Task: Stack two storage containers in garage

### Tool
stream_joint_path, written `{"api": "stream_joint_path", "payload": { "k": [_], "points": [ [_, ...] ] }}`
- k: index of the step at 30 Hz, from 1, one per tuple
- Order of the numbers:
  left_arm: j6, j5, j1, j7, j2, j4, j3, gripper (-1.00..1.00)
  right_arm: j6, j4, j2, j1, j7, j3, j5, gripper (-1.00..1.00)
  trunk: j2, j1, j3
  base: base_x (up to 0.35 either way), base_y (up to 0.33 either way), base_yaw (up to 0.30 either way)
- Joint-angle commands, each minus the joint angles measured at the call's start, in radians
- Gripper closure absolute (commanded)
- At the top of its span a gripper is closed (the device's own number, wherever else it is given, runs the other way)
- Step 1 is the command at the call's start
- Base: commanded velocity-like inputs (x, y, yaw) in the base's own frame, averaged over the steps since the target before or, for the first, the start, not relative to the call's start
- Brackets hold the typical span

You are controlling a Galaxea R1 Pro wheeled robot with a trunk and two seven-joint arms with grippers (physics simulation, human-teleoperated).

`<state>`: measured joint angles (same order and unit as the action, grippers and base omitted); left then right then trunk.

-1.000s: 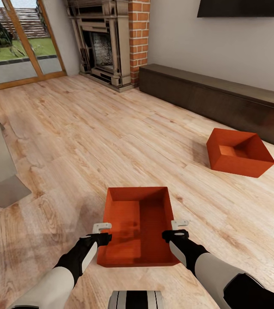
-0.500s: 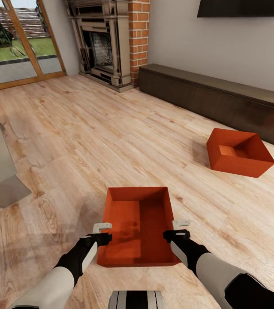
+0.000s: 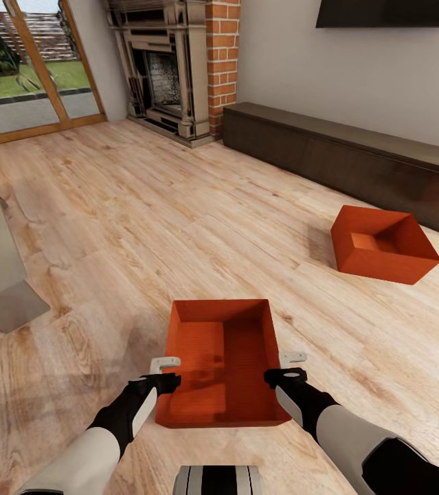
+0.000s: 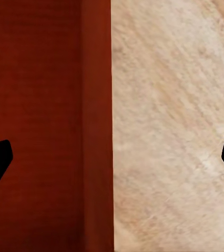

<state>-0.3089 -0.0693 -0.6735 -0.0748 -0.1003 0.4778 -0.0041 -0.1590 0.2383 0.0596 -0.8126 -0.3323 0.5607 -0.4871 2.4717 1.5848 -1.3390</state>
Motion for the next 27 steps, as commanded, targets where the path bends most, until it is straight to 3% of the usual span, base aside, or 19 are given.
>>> {"api": "stream_joint_path", "payload": {
  "k": [1, 2, 3, 24, 27],
  "points": [
    [-0.006, -0.007, 0.0, -0.005, 0.0, 0.002, -0.001, -1.0, -0.007, 0.002, 0.0, 0.0, -0.007, 0.008, -0.005, -1.0, 0.0, 0.0, -0.001, 0.0, 0.0, 0.0],
    [-0.006, -0.008, 0.0, -0.005, 0.0, 0.001, -0.001, -1.0, -0.007, 0.002, 0.0, 0.0, -0.007, 0.008, -0.005, -1.0, 0.0, 0.0, -0.001, 0.0, 0.0, 0.0],
    [-0.006, -0.008, 0.0, -0.006, 0.0, 0.001, -0.001, 1.0, -0.007, 0.001, 0.0, 0.0, -0.007, 0.009, -0.005, 1.0, 0.0, 0.0, -0.001, 0.0, 0.0, 0.0],
    [-0.006, -0.006, 0.0, -0.014, -0.001, 0.004, 0.001, 1.0, -0.003, 0.001, -0.003, 0.0, -0.007, 0.008, -0.005, 1.0, 0.0, 0.0, -0.001, 0.0, 0.0, 0.0],
    [-0.007, -0.007, 0.0, -0.014, -0.001, 0.003, 0.0, 1.0, -0.002, 0.001, -0.003, 0.0, -0.007, 0.008, -0.005, 1.0, -0.021, -0.012, 0.009, 0.0, 0.0, 0.0]
  ]
}}
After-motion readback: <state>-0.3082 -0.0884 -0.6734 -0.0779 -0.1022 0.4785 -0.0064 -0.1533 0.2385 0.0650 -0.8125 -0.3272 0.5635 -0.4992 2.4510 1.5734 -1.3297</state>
